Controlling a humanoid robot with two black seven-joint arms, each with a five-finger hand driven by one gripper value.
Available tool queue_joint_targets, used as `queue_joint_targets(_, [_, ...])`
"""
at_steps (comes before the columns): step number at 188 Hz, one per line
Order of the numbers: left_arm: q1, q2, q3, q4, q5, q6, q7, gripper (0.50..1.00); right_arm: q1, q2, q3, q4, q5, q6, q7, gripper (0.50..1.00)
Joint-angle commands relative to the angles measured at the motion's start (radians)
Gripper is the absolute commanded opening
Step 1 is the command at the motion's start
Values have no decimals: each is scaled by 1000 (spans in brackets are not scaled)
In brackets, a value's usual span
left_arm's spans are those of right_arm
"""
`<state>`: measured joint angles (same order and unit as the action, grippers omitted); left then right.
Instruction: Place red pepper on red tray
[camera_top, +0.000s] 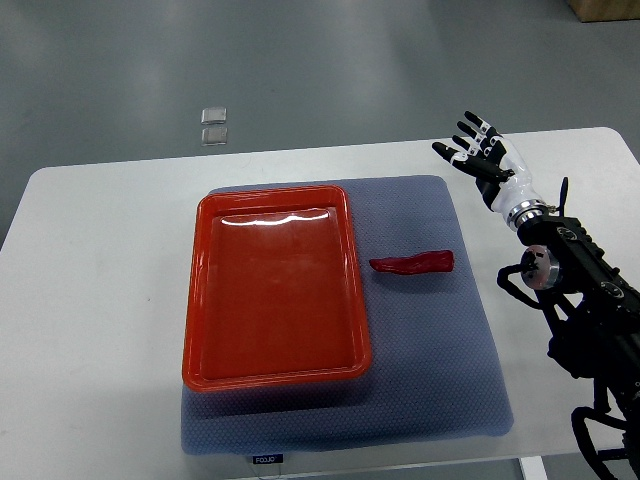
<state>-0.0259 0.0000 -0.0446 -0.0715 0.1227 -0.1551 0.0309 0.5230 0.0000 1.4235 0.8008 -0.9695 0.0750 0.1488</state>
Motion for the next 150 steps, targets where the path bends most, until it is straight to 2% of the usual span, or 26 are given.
queue_joint_targets(1, [0,0,2,-1,0,0,0,1000,0,0,0,1,0,0,0,924])
queue_joint_targets(150, [8,0,-3,-1,0,0,-2,1000,6,0,-5,1,6,5,0,926])
